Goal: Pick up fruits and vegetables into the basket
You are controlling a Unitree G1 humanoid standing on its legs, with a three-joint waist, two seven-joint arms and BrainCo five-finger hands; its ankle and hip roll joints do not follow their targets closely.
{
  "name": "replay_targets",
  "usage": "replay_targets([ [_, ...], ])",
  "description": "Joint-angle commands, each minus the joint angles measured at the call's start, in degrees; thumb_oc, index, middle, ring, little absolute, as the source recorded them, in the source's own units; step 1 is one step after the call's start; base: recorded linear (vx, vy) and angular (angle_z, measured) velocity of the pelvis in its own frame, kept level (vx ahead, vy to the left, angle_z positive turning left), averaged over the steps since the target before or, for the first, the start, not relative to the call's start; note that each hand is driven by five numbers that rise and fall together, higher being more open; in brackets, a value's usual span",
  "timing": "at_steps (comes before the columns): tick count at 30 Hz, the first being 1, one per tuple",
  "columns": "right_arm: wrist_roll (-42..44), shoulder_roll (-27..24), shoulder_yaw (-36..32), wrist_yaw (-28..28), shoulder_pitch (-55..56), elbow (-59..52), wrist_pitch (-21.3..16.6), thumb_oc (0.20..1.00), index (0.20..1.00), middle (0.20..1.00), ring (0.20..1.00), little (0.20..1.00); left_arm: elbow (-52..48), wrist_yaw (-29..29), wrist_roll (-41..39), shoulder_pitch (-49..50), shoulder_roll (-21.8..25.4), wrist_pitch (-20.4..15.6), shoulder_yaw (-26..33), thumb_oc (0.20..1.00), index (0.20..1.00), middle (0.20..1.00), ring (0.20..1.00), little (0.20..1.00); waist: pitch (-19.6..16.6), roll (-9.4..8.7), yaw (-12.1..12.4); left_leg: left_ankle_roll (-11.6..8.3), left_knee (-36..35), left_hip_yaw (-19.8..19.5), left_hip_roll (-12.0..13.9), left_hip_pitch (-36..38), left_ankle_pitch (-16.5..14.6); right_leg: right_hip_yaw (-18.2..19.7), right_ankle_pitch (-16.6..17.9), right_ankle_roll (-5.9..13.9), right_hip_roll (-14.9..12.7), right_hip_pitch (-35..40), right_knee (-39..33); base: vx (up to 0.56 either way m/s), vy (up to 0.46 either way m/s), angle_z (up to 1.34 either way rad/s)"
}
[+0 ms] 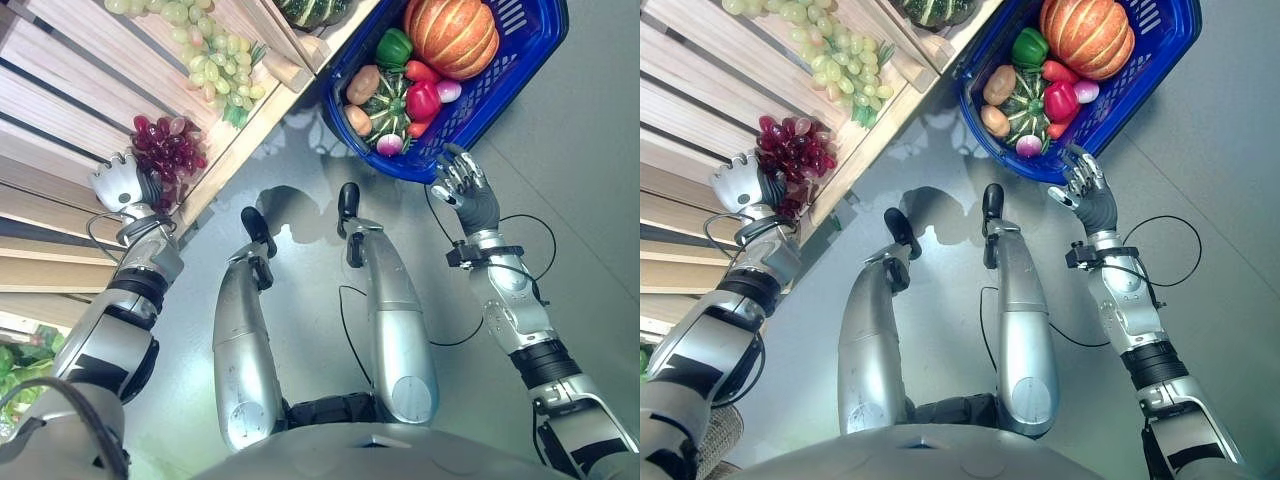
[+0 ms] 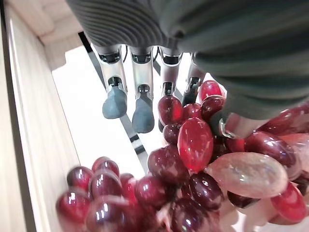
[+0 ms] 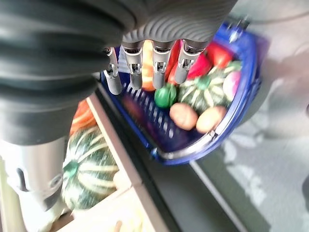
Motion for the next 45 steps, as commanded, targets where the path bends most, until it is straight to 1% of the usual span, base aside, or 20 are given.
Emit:
replay_targets([
  [1, -2.9, -1.8, 0.8, 2.9, 1.3, -7.3, -4.1, 1.000, 1.000, 1.000, 1.000, 1.000, -0.3, -2.3, -9.4, 3.9, 0.5, -10.3, 5.5, 0.200, 0.200, 0.200, 0.200, 0.200, -2.3, -0.35, 1.6, -2.72, -2.6, -0.2, -0.4, 2.4, 1.1, 0.6, -1.9, 4.78, 1.1, 3.7, -0.7, 0.00, 0.000, 0.00],
  [3, -3.1, -1.7, 1.0, 3.5, 1.0, -8.7, -3.6, 1.000, 1.000, 1.000, 1.000, 1.000, -2.2, -3.9, -12.2, 4.7, -0.6, -15.4, 7.2, 0.200, 0.200, 0.200, 0.200, 0.200, -2.3, -0.30, 2.1, -2.68, -3.1, -0.2, -0.6, 3.8, 1.2, 0.2, -2.0, 4.88, 0.9, 5.3, -1.2, 0.00, -0.005, 0.02],
  [5, -3.2, -1.6, 1.2, 3.5, 0.8, -9.5, -2.9, 1.000, 1.000, 1.000, 1.000, 1.000, -3.0, -4.9, -13.3, 5.3, -1.2, -18.2, 7.8, 0.200, 0.200, 0.200, 0.200, 0.200, -2.3, -0.22, 2.3, -2.72, -3.5, -0.2, -0.8, 4.6, 1.3, 0.0, -2.0, 4.98, 0.8, 6.1, -1.4, 0.00, -0.003, 0.04],
  [6, -3.2, -1.5, 1.1, 4.2, 0.7, -10.3, -2.4, 1.000, 1.000, 1.000, 1.000, 1.000, -4.4, -6.3, -15.1, 6.0, -1.7, -20.9, 8.6, 0.200, 0.200, 0.200, 0.200, 0.200, -2.3, -0.04, 2.7, -2.66, -4.1, -0.1, -1.1, 5.9, 1.3, -0.3, -2.0, 5.08, 0.6, 7.5, -2.0, 0.00, 0.005, 0.03],
  [8, -3.6, -1.1, 1.1, 6.0, 0.7, -11.8, -1.8, 1.000, 1.000, 1.000, 1.000, 1.000, -7.0, -6.8, -16.6, 7.6, -2.4, -25.7, 9.6, 0.200, 0.200, 0.200, 0.200, 0.200, -2.3, 0.20, 3.1, -2.64, -4.7, 0.0, -1.4, 7.6, 1.4, -0.6, -2.0, 5.29, 0.3, 9.4, -2.7, 0.00, 0.007, 0.03],
  [10, -3.2, -0.9, 1.0, 7.2, 0.6, -13.6, -0.6, 1.000, 1.000, 1.000, 1.000, 1.000, -9.9, -7.4, -17.5, 9.5, -2.9, -28.5, 10.3, 0.200, 0.200, 0.200, 0.200, 0.200, -2.3, 0.41, 3.7, -2.59, -5.5, 0.2, -1.8, 9.8, 1.5, -1.0, -1.9, 5.48, 0.0, 11.6, -3.4, 0.02, 0.016, 0.06],
  [11, -1.9, -0.7, 1.0, 7.8, 0.3, -14.6, 0.3, 1.000, 1.000, 1.000, 1.000, 1.000, -11.7, -8.0, -18.0, 10.4, -3.2, -31.0, 10.8, 0.200, 0.200, 0.200, 0.200, 0.200, -2.3, 0.52, 4.0, -2.56, -6.2, 0.3, -1.9, 11.2, 1.6, -1.2, -1.9, 5.58, -0.1, 13.0, -4.0, 0.00, 0.000, 0.00],
  [13, -0.2, -0.2, 0.9, 8.9, -0.2, -15.7, 1.3, 1.000, 1.000, 1.000, 1.000, 1.000, -14.3, -8.0, -17.2, 11.9, -3.3, -33.7, 11.2, 0.200, 0.200, 0.200, 0.200, 0.200, -2.3, 0.62, 4.5, -2.48, -6.9, 0.4, -2.1, 12.9, 1.6, -1.4, -1.8, 5.63, -0.4, 14.8, -4.8, 0.01, 0.005, 0.02],
  [14, -0.5, 0.2, 0.6, 9.0, -0.5, -16.5, 2.2, 1.000, 1.000, 1.000, 1.000, 1.000, -17.7, -7.9, -16.4, 13.3, -2.8, -35.6, 11.2, 0.200, 0.200, 0.200, 0.200, 0.200, -2.3, 0.81, 5.0, -2.42, -7.6, 0.5, -2.3, 14.8, 1.7, -1.7, -1.8, 5.71, -0.6, 16.7, -5.5, 0.03, 0.014, 0.03],
  [18, -3.6, 0.1, 1.0, 8.4, -2.6, -19.6, 3.5, 1.000, 1.000, 1.000, 1.000, 1.000, -25.8, -9.2, -15.9, 15.7, -1.7, -36.9, 12.4, 0.200, 0.200, 0.200, 0.200, 0.200, -2.4, 1.10, 6.1, -2.22, -9.3, 0.5, -2.9, 19.1, 1.7, -2.0, -1.9, 5.78, -1.1, 21.3, -7.1, 0.03, 0.007, 0.07],
  [21, -5.1, 0.4, 1.4, 8.2, -4.2, -20.9, 5.2, 1.000, 1.000, 1.000, 1.000, 1.000, -29.4, -10.1, -15.7, 16.8, -1.3, -37.4, 13.1, 0.200, 0.200, 0.200, 0.200, 0.200, -3.0, 1.27, 6.7, -2.16, -10.2, 0.4, -3.4, 21.0, 1.6, -2.3, -2.0, 5.84, -1.4, 23.3, -7.9, 0.01, 0.001, 0.00],
  [22, -5.6, 0.5, 1.5, 8.0, -5.0, -21.5, 6.6, 1.000, 1.000, 1.000, 1.000, 1.000, -31.7, -11.0, -15.6, 17.7, -1.2, -37.5, 13.7, 0.200, 0.200, 0.200, 0.200, 0.200, -3.6, 1.29, 7.1, -1.55, -11.1, 0.8, -3.5, 21.7, 3.0, -2.9, -0.6, 5.29, -1.7, 24.2, -9.0, 0.01, 0.009, 0.06],
  [25, -6.0, 0.5, 1.6, 5.7, -6.0, -23.0, 10.0, 1.000, 1.000, 1.000, 1.000, 1.000, -36.8, -13.0, -15.4, 20.0, -0.4, -37.6, 15.1, 0.200, 0.200, 0.200, 0.200, 0.200, -5.5, 1.38, 8.0, -1.44, -12.8, 0.5, -3.9, 25.0, 3.2, -3.6, -0.5, 5.29, -2.2, 28.0, -10.9, 0.07, -0.006, 0.05],
  [30, -4.6, 1.8, 0.8, 4.1, -6.8, -23.3, 14.1, 1.000, 1.000, 1.000, 1.000, 1.000, -41.4, -14.1, -13.7, 22.1, -0.1, -37.5, 16.3, 0.200, 0.200, 0.200, 0.200, 0.200, -7.7, 1.24, 8.7, -1.36, -14.2, 0.2, -3.9, 29.2, 2.8, -4.2, -0.2, 5.36, -2.1, 33.1, -13.6, 0.08, -0.020, 0.11],
  [33, -4.6, 1.9, 0.8, 4.1, -6.9, -23.4, 14.5, 1.000, 1.000, 1.000, 1.000, 1.000, -41.8, -14.2, -13.4, 22.2, 0.0, -37.3, 16.4, 0.200, 0.200, 0.200, 0.200, 0.200, -7.8, 1.23, 8.8, -1.35, -14.3, 0.2, -3.9, 29.5, 2.8, -4.3, -0.2, 5.37, -2.1, 33.5, -13.9, 0.04, -0.010, 0.01],
  [34, -7.1, 2.4, 1.6, 1.9, -7.8, -24.4, 17.0, 1.000, 1.000, 1.000, 1.000, 1.000, -45.8, -14.9, -12.3, 23.6, 0.1, -37.2, 17.0, 0.200, 0.200, 0.200, 0.200, 0.200, -9.6, 1.04, 9.5, -1.51, -15.6, -0.2, -3.8, 32.9, 2.5, -4.6, 0.1, 5.54, -2.2, 37.7, -16.3, 0.13, -0.032, 0.02],
  [36, -7.3, 2.5, 1.8, 1.0, -8.3, -24.5, 17.8, 1.000, 1.000, 1.000, 1.000, 1.000, -47.2, -14.9, -11.7, 24.1, -0.3, -37.1, 17.2, 0.200, 0.200, 0.200, 0.200, 0.200, -10.2, 0.94, 9.8, -1.51, -16.3, -0.3, -3.8, 34.4, 2.4, -4.7, 0.2, 5.67, -2.2, 39.3, -17.3, 0.16, -0.035, 0.06],
  [38, -7.9, 3.2, 2.1, -1.7, -8.6, -25.1, 19.3, 1.000, 1.000, 1.000, 1.000, 1.000, -50.1, -16.1, -10.1, 25.2, -1.2, -36.1, 17.4, 0.200, 0.200, 0.200, 0.200, 0.200, -12.0, 0.57, 10.3, -1.47, -18.3, -0.4, -3.8, 37.6, 2.1, -5.0, 0.5, 6.23, -2.0, 42.9, -19.7, 0.18, -0.041, 0.13],
  [43, -6.8, 3.9, 2.1, -4.9, -9.4, -26.3, 21.5, 1.000, 1.000, 1.000, 1.000, 1.000, -54.0, -15.5, -4.6, 26.1, -1.4, -35.8, 17.1, 0.200, 0.200, 0.200, 0.200, 0.200, -14.7, -0.03, 10.8, -1.22, -20.6, -0.3, -3.8, 41.4, 1.6, -5.4, 1.2, 6.98, -1.9, 47.1, -22.9, 0.11, -0.024, 0.02],
  [45, -6.4, 4.0, 2.3, -6.1, -10.0, -26.8, 22.4, 1.000, 1.000, 1.000, 1.000, 1.000, -55.0, -16.1, -4.6, 26.1, -1.3, -35.6, 16.9, 0.200, 0.200, 0.200, 0.200, 0.200, -15.6, -0.16, 11.0, -1.22, -20.9, -0.2, -3.6, 42.5, 1.2, -5.5, 1.2, 7.16, -2.0, 48.1, -23.3, 0.11, -0.011, 0.07],
])
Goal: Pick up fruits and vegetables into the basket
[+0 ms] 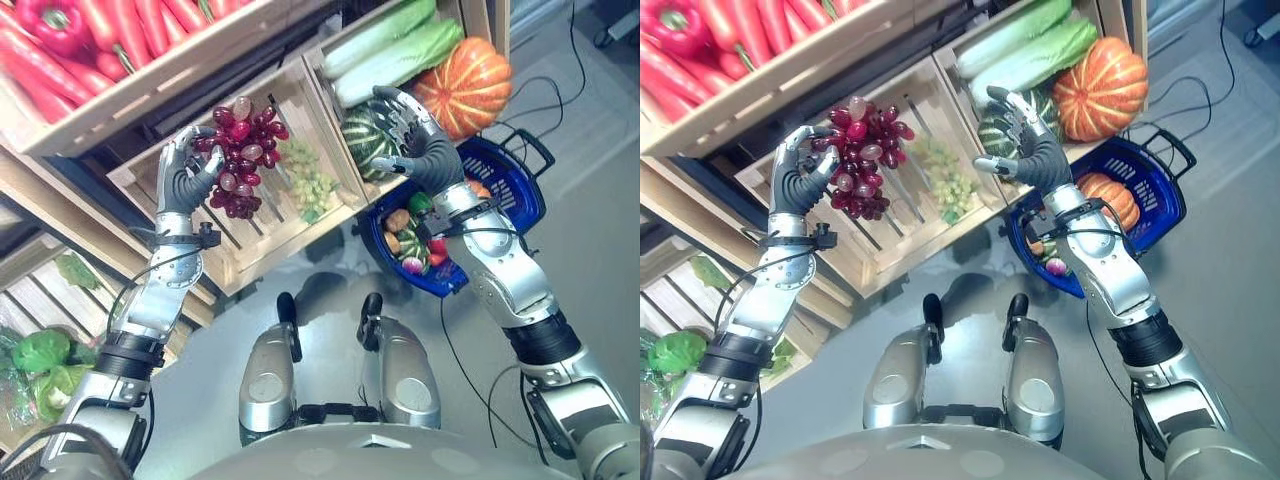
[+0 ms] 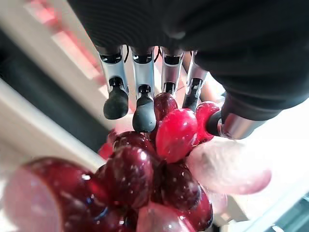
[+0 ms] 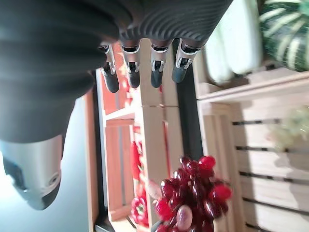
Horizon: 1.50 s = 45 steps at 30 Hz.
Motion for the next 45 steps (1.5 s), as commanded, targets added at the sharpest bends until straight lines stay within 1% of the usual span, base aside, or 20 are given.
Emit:
replay_targets([
  [1, 0.7, 3.7, 0.7, -2.6, -1.0, -3.9, -0.6, 1.000, 1.000, 1.000, 1.000, 1.000, -5.8, 1.1, 3.0, 0.8, 1.0, -2.8, 0.8, 0.200, 0.200, 0.200, 0.200, 0.200, -6.5, -2.91, 0.0, 0.66, 3.5, 0.7, -1.1, 1.9, -3.8, 0.3, 2.4, 5.79, -2.4, 8.8, -7.2, 0.10, -0.007, 0.07],
  [6, -0.4, 4.3, 1.2, -5.8, -1.8, -3.8, 2.0, 1.000, 1.000, 1.000, 1.000, 1.000, -7.1, -1.6, 2.4, 1.5, 0.6, -3.0, 0.1, 0.200, 0.200, 0.200, 0.200, 0.200, -7.6, -3.13, 0.5, 0.66, 2.6, 0.8, -0.9, 4.2, -4.2, 0.1, 2.4, 6.15, -2.6, 10.8, -7.9, 0.07, -0.006, 0.03],
  [7, 0.0, 4.4, 1.5, -5.8, -2.2, -3.7, 3.0, 1.000, 1.000, 1.000, 1.000, 1.000, -7.5, -2.1, 2.7, 1.6, 0.4, -2.9, -0.2, 0.200, 0.200, 0.200, 0.200, 0.200, -7.9, -3.24, 0.6, 0.63, 2.3, 0.9, -0.8, 4.7, -4.3, 0.0, 2.4, 6.29, -2.6, 11.3, -8.3, 0.00, 0.000, 0.00],
  [13, 2.0, 4.8, 2.8, -5.4, -3.5, -3.8, 4.5, 1.000, 1.000, 1.000, 1.000, 1.000, -9.0, -3.8, 0.6, 1.3, 0.3, -2.7, -1.2, 0.200, 0.200, 0.200, 0.200, 0.200, -8.6, -3.52, 1.0, 0.53, 0.6, 1.0, -0.6, 6.4, -4.1, -0.1, 2.6, 6.68, -2.5, 12.7, -9.5, 0.00, 0.000, 0.00],
  [15, 2.8, 5.3, 3.6, -4.2, -4.0, -4.0, 5.4, 1.000, 1.000, 1.000, 1.000, 1.000, -9.8, -5.3, 0.3, 1.1, 0.1, -2.9, -1.6, 0.200, 0.200, 0.200, 0.200, 0.200, -9.0, -3.61, 1.3, 0.50, 0.2, 0.9, -0.6, 6.7, -4.0, -0.2, 2.6, 6.78, -2.5, 13.2, -9.8, 0.00, 0.000, 0.00],
  [17, 2.7, 5.6, 4.4, -3.3, -4.6, -3.9, 6.3, 1.000, 1.000, 1.000, 1.000, 1.000, -10.3, -6.6, 0.0, 0.6, 0.0, -2.4, -2.2, 0.200, 0.200, 0.200, 0.200, 0.200, -9.2, -3.67, 1.4, 0.47, -0.1, 0.9, -0.6, 7.1, -4.0, -0.4, 2.6, 6.82, -2.5, 13.6, -10.2, 0.00, 0.003, 0.04],
  [18, 3.1, 5.8, 5.1, -1.9, -5.2, -4.0, 7.1, 1.000, 1.000, 1.000, 1.000, 1.000, -10.6, -8.3, 0.1, 0.2, 0.0, -1.6, -2.7, 0.200, 0.200, 0.200, 0.200, 0.200, -9.4, -3.68, 1.5, 0.44, -0.4, 0.9, -0.6, 7.3, -4.0, -0.5, 2.7, 6.87, -2.5, 13.8, -10.3, -0.01, 0.006, 0.07],
  [20, 2.4, 5.9, 6.5, 1.2, -6.1, -4.4, 8.4, 1.000, 1.000, 1.000, 1.000, 1.000, -11.2, -9.4, -0.9, -0.5, 0.0, -1.6, -3.2, 0.200, 0.200, 0.200, 0.200, 0.200, -9.7, -3.70, 1.6, 0.43, -0.8, 0.8, -0.6, 7.6, -3.9, -0.6, 2.8, 6.98, -2.5, 14.0, -10.7, -0.01, 0.005, 0.10],
  [22, 1.1, 6.0, 7.6, 3.7, -6.8, -4.3, 8.6, 1.000, 1.000, 1.000, 1.000, 1.000, -11.6, -10.0, -0.3, -1.0, 0.0, -1.7, -3.5, 0.200, 0.200, 0.200, 0.200, 0.200, -10.0, -3.71, 1.8, 0.44, -1.1, 0.7, -0.7, 7.9, -3.9, -0.6, 2.9, 7.07, -2.6, 14.2, -10.9, 0.00, 0.003, 0.07],
  [23, 0.5, 6.1, 8.8, 6.6, -7.7, -4.7, 8.9, 1.000, 1.000, 1.000, 1.000, 1.000, -12.1, -10.5, -0.2, -1.7, 0.1, -1.8, -3.7, 0.200, 0.200, 0.200, 0.200, 0.200, -10.2, -3.72, 1.9, 0.44, -1.4, 0.8, -0.7, 8.0, -3.8, -0.7, 2.9, 7.11, -2.6, 14.4, -11.1, 0.00, 0.000, 0.00],
  [24, -0.1, 6.0, 9.5, 7.7, -8.2, -5.1, 8.7, 1.000, 1.000, 1.000, 1.000, 1.000, -12.2, -11.1, -0.3, -2.0, 0.2, -1.9, -3.8, 0.200, 0.200, 0.200, 0.200, 0.200, -10.3, -3.72, 2.0, 0.43, -1.5, 0.7, -0.7, 8.1, -3.8, -0.7, 2.9, 7.15, -2.6, 14.4, -11.2, -0.01, 0.002, 0.03],
  [26, -2.1, 5.8, 11.2, 10.7, -9.6, -6.1, 9.0, 1.000, 1.000, 1.000, 1.000, 1.000, -12.7, -12.8, -2.3, -3.0, 0.3, -1.8, -4.1, 0.200, 0.200, 0.200, 0.200, 0.200, -10.6, -3.77, 2.2, 0.44, -2.0, 0.6, -0.7, 8.3, -3.6, -0.8, 3.0, 7.29, -2.6, 14.7, -11.4, -0.01, -0.002, 0.07],
  [29, -4.0, 5.5, 12.9, 12.1, -10.6, -7.2, 9.5, 1.000, 1.000, 1.000, 1.000, 1.000, -13.5, -15.2, -4.5, -4.0, 0.2, -0.8, -4.0, 0.200, 0.200, 0.200, 0.200, 0.200, -11.0, -3.79, 2.5, 0.54, -2.5, 0.3, -0.7, 8.8, -3.5, -0.7, 3.0, 7.45, -2.6, 15.0, -11.5, 0.00, -0.005, 0.04],
  [33, -3.9, 5.8, 13.7, 11.9, -11.3, -6.6, 9.7, 1.000, 1.000, 1.000, 1.000, 1.000, -13.7, -14.8, -4.2, -5.0, 0.6, 0.3, -3.8, 0.200, 0.200, 0.200, 0.200, 0.200, -11.5, -3.82, 2.6, 0.61, -2.9, 0.1, -0.7, 9.4, -3.6, -0.7, 3.1, 7.53, -2.5, 15.5, -11.9, 0.01, -0.006, 0.02],
  [37, -3.5, 5.8, 13.2, 10.9, -10.0, -6.5, 9.5, 1.000, 1.000, 1.000, 1.000, 1.000, -13.4, -14.5, -5.2, -4.3, 0.9, 2.4, -3.0, 0.200, 0.200, 0.200, 0.200, 0.200, -11.9, -3.82, 2.5, 0.68, -3.6, 0.2, -0.7, 9.9, -3.5, -0.5, 3.2, 7.58, -2.3, 15.9, -12.5, 0.00, 0.000, 0.00],
  [38, -3.6, 5.8, 12.9, 10.6, -9.5, -6.5, 8.8, 1.000, 1.000, 1.000, 1.000, 1.000, -13.1, -14.9, -5.4, -4.0, 0.8, 3.2, -2.9, 0.423, 0.423, 0.423, 0.423, 0.423, -12.0, -3.80, 2.4, 0.66, -3.8, 0.3, -0.7, 10.0, -3.4, -0.5, 3.2, 7.61, -2.3, 16.0, -12.7, 0.00, 0.000, 0.00],
  [39, -4.0, 5.7, 12.5, 10.3, -8.9, -6.5, 8.2, 1.000, 1.000, 1.000, 1.000, 1.000, -12.9, -15.6, -5.7, -3.6, 0.7, 3.9, -2.9, 0.733, 0.733, 0.733, 0.733, 0.733, -12.0, -3.77, 2.3, 0.64, -4.1, 0.3, -0.7, 10.1, -3.2, -0.4, 3.3, 7.64, -2.3, 16.0, -12.8, 0.00, 0.000, 0.00],
  [40, -4.3, 5.5, 11.9, 9.9, -8.1, -6.7, 7.4, 1.000, 1.000, 1.000, 1.000, 1.000, -12.7, -16.6, -7.5, -2.8, 0.5, 4.7, -2.7, 1.000, 1.000, 1.000, 1.000, 1.000, -12.1, -3.70, 2.2, 0.64, -4.6, 0.2, -0.7, 10.3, -3.0, -0.3, 3.5, 7.69, -2.2, 16.1, -13.2, 0.00, 0.000, 0.00],
  [43, -4.2, 5.1, 10.1, 9.6, -5.7, -7.1, 6.4, 1.000, 1.000, 1.000, 1.000, 1.000, -12.7, -18.7, -10.1, -0.5, -0.3, 5.3, -2.0, 1.000, 1.000, 1.000, 1.000, 1.000, -12.4, -3.53, 2.0, 0.64, -5.8, 0.4, -0.7, 10.7, -2.4, -0.2, 3.9, 7.75, -2.0, 16.3, -14.1, -0.01, 0.006, 0.00],
  [45, -3.5, 4.8, 9.2, 9.3, -4.3, -7.3, 5.8, 1.000, 1.000, 1.000, 1.000, 1.000, -12.3, -19.9, -13.2, 0.7, -0.5, 5.9, -1.8, 1.000, 1.000, 1.000, 1.000, 1.000, -12.6, -3.35, 1.8, 0.57, -6.4, 0.6, -0.7, 10.8, -2.1, -0.2, 4.2, 7.80, -2.0, 16.3, -14.4, -0.05, 0.025, -0.02],
])
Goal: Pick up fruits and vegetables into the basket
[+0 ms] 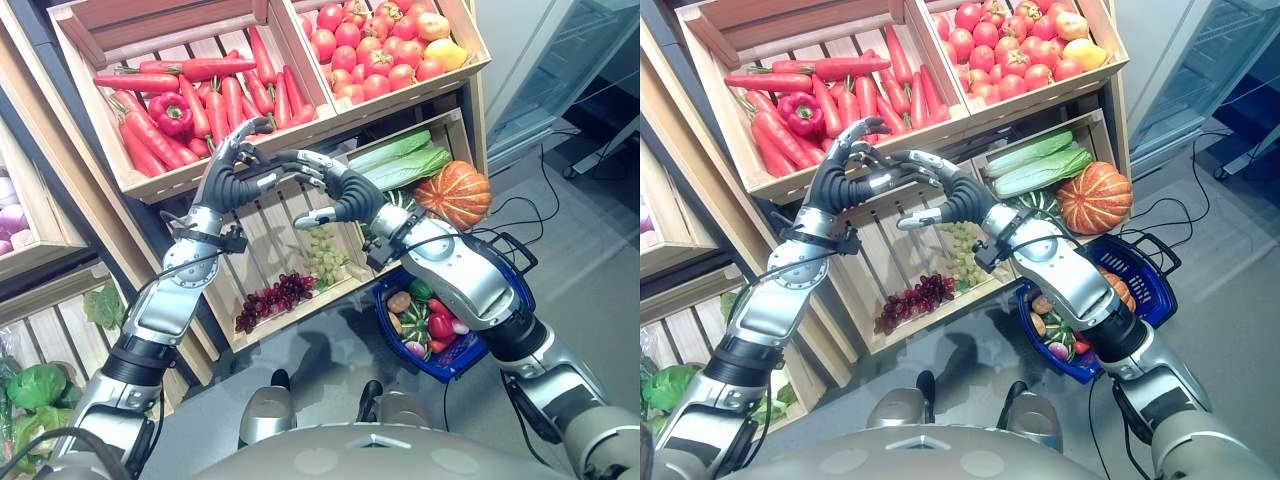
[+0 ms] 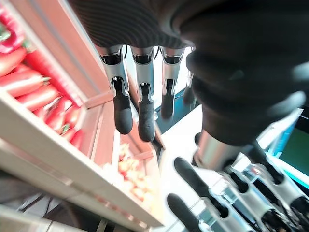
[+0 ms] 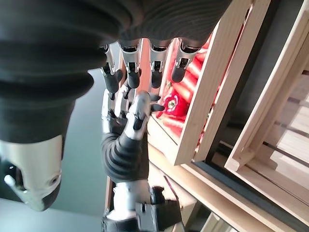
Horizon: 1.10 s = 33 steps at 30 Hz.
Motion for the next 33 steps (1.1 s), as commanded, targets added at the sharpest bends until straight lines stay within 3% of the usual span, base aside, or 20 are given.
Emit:
replay_targets([
  [1, 0.9, 1.1, -4.2, -0.6, 1.2, -4.3, -5.5, 1.000, 1.000, 1.000, 1.000, 1.000, -1.3, -2.9, -7.5, 1.3, 1.2, -0.6, 1.0, 1.000, 1.000, 1.000, 1.000, 1.000, -1.3, -1.72, -1.0, 0.36, -1.2, 2.1, -0.3, 2.9, -2.1, 2.0, 3.5, 6.04, -2.9, 6.0, -7.3, -0.05, 0.031, -0.04],
  [9, -2.6, -0.2, -7.3, 0.6, 7.6, -3.5, -8.9, 1.000, 1.000, 1.000, 1.000, 1.000, 0.4, -6.5, -15.2, 6.9, -0.5, -0.8, 2.2, 1.000, 1.000, 1.000, 1.000, 1.000, -2.0, -1.31, -1.5, 0.44, -2.9, 2.8, -0.3, 3.7, -1.3, 2.0, 4.5, 6.28, -3.0, 6.4, -8.7, -0.02, 0.016, -0.03],
  [14, -1.7, -1.1, -9.3, 0.7, 11.8, -2.5, -10.7, 1.000, 1.000, 1.000, 1.000, 1.000, 4.0, -2.3, -6.9, 9.5, 0.6, -1.2, 2.7, 1.000, 1.000, 1.000, 1.000, 1.000, -1.5, -1.25, -2.1, 0.60, -2.1, 3.7, -0.2, 3.6, -1.8, 2.2, 4.3, 6.07, -2.9, 6.0, -8.1, 0.01, 0.013, -0.06],
  [19, -3.0, -2.2, -9.9, -2.1, 13.3, -0.1, -12.3, 1.000, 1.000, 1.000, 1.000, 1.000, 9.0, 3.3, 4.2, 8.4, 3.1, 2.4, 0.8, 1.000, 1.000, 1.000, 1.000, 1.000, 0.4, -1.17, -3.0, 0.90, -0.3, 4.1, 0.0, 2.6, -2.5, 2.8, 4.0, 5.99, -3.0, 4.6, -6.9, -0.01, -0.001, -0.05],
  [23, -1.8, -3.1, -10.2, -4.1, 13.6, 2.2, -14.4, 1.000, 1.000, 1.000, 1.000, 1.000, 14.2, 10.7, 11.8, 4.9, 4.8, 5.8, -2.9, 1.000, 1.000, 1.000, 1.000, 1.000, 3.7, -1.06, -4.5, 1.06, 2.7, 4.6, 0.6, -0.7, -3.1, 4.0, 3.7, 5.89, -3.0, 0.6, -4.4, -0.11, -0.020, -0.11],
  [28, -2.2, -4.4, -10.7, -7.6, 12.1, 5.6, -17.8, 1.000, 1.000, 1.000, 1.000, 1.000, 22.4, 18.6, 11.6, -1.7, 4.3, 10.9, -7.8, 1.000, 1.000, 1.000, 1.000, 1.000, 10.1, -0.72, -6.9, 0.93, 6.9, 5.5, 1.6, -6.9, -2.9, 5.8, 3.4, 5.19, -2.7, -6.5, -0.2, -0.20, 0.005, -0.11],
  [33, -2.0, -5.6, -12.2, -10.7, 13.3, 9.1, -19.6, 1.000, 1.000, 1.000, 1.000, 1.000, 30.3, 24.9, 10.0, -5.3, 2.1, 13.3, -10.6, 1.000, 1.000, 1.000, 1.000, 1.000, 14.7, -0.44, -9.8, 0.50, 11.8, 6.5, 2.6, -13.6, -2.4, 7.5, 2.3, 4.06, -1.8, -14.7, 6.3, -0.10, 0.044, -0.19],
])
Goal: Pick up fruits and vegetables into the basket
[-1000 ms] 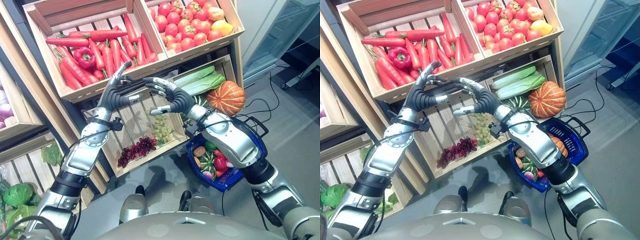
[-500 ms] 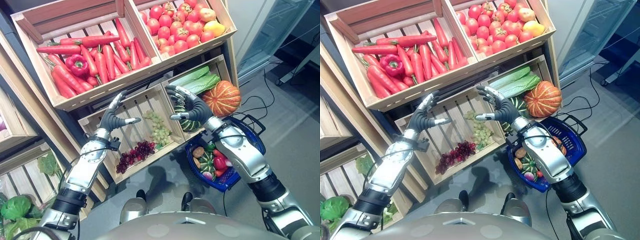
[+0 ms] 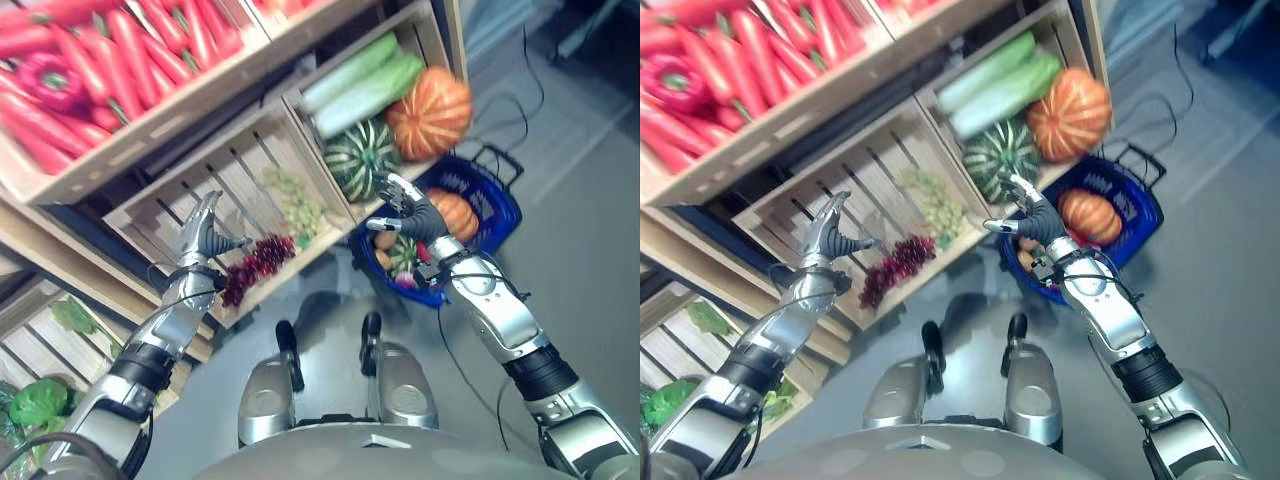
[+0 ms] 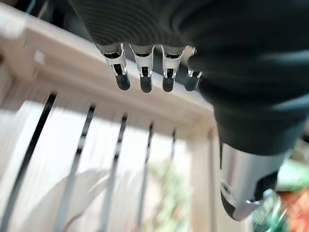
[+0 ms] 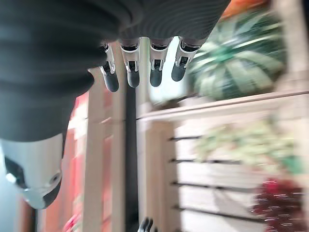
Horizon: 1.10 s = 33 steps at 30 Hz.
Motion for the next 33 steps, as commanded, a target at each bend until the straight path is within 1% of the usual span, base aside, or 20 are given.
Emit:
replay_targets([
  [1, 0.3, -1.2, -2.9, -2.6, -0.7, -2.5, -5.5, 1.000, 1.000, 1.000, 1.000, 1.000, 3.4, 6.9, -0.9, -2.9, -0.2, 1.0, -0.7, 1.000, 1.000, 1.000, 1.000, 1.000, 2.8, -1.40, -2.5, -0.37, 8.4, 1.7, 2.4, -3.9, -2.8, 1.9, -0.4, 3.86, -1.7, -2.3, 4.0, -0.07, 0.073, -0.25],
  [4, -0.7, -1.5, -4.2, -3.3, 1.4, 0.0, -6.3, 1.000, 1.000, 1.000, 1.000, 1.000, 7.0, 7.9, -1.8, -3.7, -1.8, 1.1, -0.2, 1.000, 1.000, 1.000, 1.000, 1.000, 4.1, -1.53, -3.6, -0.45, 9.7, 2.1, 2.4, -6.7, -2.5, 2.5, -0.7, 3.62, -1.3, -5.7, 6.3, -0.04, 0.035, -0.22],
  [7, 0.5, -1.8, -5.1, -3.1, 2.6, 1.6, -6.9, 1.000, 1.000, 1.000, 1.000, 1.000, 10.3, 8.9, -3.4, -4.8, -2.9, 0.4, 0.6, 1.000, 1.000, 1.000, 1.000, 1.000, 5.6, -1.81, -4.3, -0.41, 10.6, 2.6, 2.5, -9.5, -2.2, 2.6, -1.0, 3.55, -1.0, -8.9, 8.2, -0.03, 0.009, -0.12],
  [8, 0.3, -2.0, -5.4, -2.8, 3.1, 2.4, -7.3, 1.000, 1.000, 1.000, 1.000, 1.000, 11.6, 9.6, -3.1, -5.2, -3.3, 0.5, 1.0, 1.000, 1.000, 1.000, 1.000, 1.000, 6.0, -1.85, -4.5, -0.93, 11.4, 2.1, 2.4, -9.8, -3.7, 3.1, -2.6, 4.06, -0.9, -9.4, 9.5, 0.04, 0.013, -0.08],
  [11, 0.8, -2.1, -5.8, -2.5, 3.8, 3.4, -7.6, 1.000, 1.000, 1.000, 1.000, 1.000, 14.1, 10.9, -2.8, -6.1, -3.4, 0.8, 1.5, 1.000, 1.000, 1.000, 1.000, 1.000, 6.1, -1.99, -5.0, -0.98, 12.5, 2.4, 2.6, -12.2, -3.7, 3.3, -2.9, 3.97, -0.7, -11.8, 10.8, 0.01, 0.002, -0.08],
  [13, 1.4, -2.4, -6.3, -2.0, 4.2, 4.1, -7.6, 1.000, 1.000, 1.000, 1.000, 1.000, 15.7, 11.9, -1.9, -6.9, -3.2, 1.9, 2.0, 1.000, 1.000, 1.000, 1.000, 1.000, 6.1, -2.09, -5.4, -1.05, 13.4, 2.6, 2.8, -14.3, -3.8, 3.6, -3.1, 3.82, -0.4, -14.0, 11.9, 0.00, 0.002, -0.04],
  [15, 2.0, -2.6, -6.8, -1.5, 4.7, 4.3, -7.8, 1.000, 1.000, 1.000, 1.000, 1.000, 17.2, 12.8, -1.5, -7.6, -2.7, 2.5, 2.4, 1.000, 1.000, 1.000, 1.000, 1.000, 6.1, -2.18, -5.7, -1.12, 14.2, 2.6, 3.0, -16.1, -3.9, 3.9, -3.3, 3.66, 0.0, -15.6, 12.6, 0.00, 0.000, 0.00],
  [16, 2.2, -2.7, -7.2, -1.1, 5.1, 4.4, -8.0, 1.000, 1.000, 1.000, 1.000, 1.000, 18.8, 13.9, -1.2, -8.4, -2.2, 3.3, 3.3, 1.000, 1.000, 1.000, 1.000, 1.000, 6.1, -2.30, -6.1, -1.17, 15.0, 2.6, 3.1, -17.7, -4.0, 4.2, -3.5, 3.47, 0.3, -17.3, 13.5, 0.00, 0.000, 0.00],
  [18, 2.2, -2.7, -7.4, -0.9, 5.4, 4.5, -8.1, 1.000, 1.000, 1.000, 1.000, 1.000, 19.6, 15.0, -0.6, -8.8, -1.9, 3.9, 3.6, 1.000, 1.000, 1.000, 1.000, 1.000, 6.1, -2.36, -6.2, -1.19, 15.4, 2.6, 3.2, -18.6, -4.0, 4.3, -3.6, 3.36, 0.4, -18.1, 13.9, 0.00, 0.000, 0.00],
  [19, 2.2, -3.0, -7.8, -0.6, 5.9, 4.4, -8.2, 1.000, 1.000, 1.000, 1.000, 1.000, 20.7, 16.9, 1.4, -9.5, -0.7, 5.6, 4.3, 1.000, 1.000, 1.000, 1.000, 1.000, 6.1, -2.51, -6.5, -1.24, 16.3, 2.5, 3.4, -20.7, -4.1, 4.5, -3.8, 3.12, 0.7, -20.0, 14.8, 0.00, 0.000, 0.00],
  [24, 3.0, -3.6, -8.6, -0.6, 7.0, 5.2, -8.3, 1.000, 1.000, 1.000, 1.000, 1.000, 22.3, 20.2, 4.2, -12.0, 2.5, 9.4, 5.4, 1.000, 1.000, 1.000, 1.000, 1.000, 6.1, -2.76, -7.0, -1.22, 18.5, 1.8, 3.4, -25.4, -4.4, 5.1, -4.2, 2.54, 1.4, -24.3, 16.7, 0.01, -0.001, -0.03],
  [28, 3.1, -3.5, -8.5, -0.7, 7.5, 5.9, -9.1, 1.000, 1.000, 1.000, 1.000, 1.000, 23.3, 20.7, 3.8, -13.4, 3.9, 10.2, 6.3, 1.000, 1.000, 1.000, 1.000, 1.000, 6.1, -2.98, -7.2, -1.08, 19.6, 1.5, 3.6, -28.2, -4.6, 5.3, -4.1, 2.25, 1.9, -26.8, 17.5, 0.00, 0.000, 0.00],
  [31, 4.1, -3.5, -8.3, -1.1, 7.4, 5.9, -9.1, 1.000, 1.000, 1.000, 1.000, 1.000, 24.6, 20.4, 4.1, -15.4, 5.5, 11.1, 6.3, 1.000, 1.000, 1.000, 1.000, 1.000, 6.1, -3.16, -7.4, -1.00, 21.0, 0.8, 3.7, -31.1, -4.8, 5.5, -4.2, 1.95, 2.4, -29.3, 18.6, 0.01, -0.005, -0.02],
  [33, 4.6, -3.4, -8.1, -1.1, 7.1, 6.4, -9.4, 1.000, 1.000, 1.000, 1.000, 1.000, 25.7, 19.7, 2.6, -16.6, 6.2, 10.6, 6.2, 1.000, 1.000, 1.000, 1.000, 1.000, 6.1, -3.31, -7.4, -0.97, 21.6, 0.3, 3.8, -32.5, -4.9, 5.6, -4.2, 1.82, 2.6, -30.7, 19.1, 0.03, -0.013, -0.06],
])
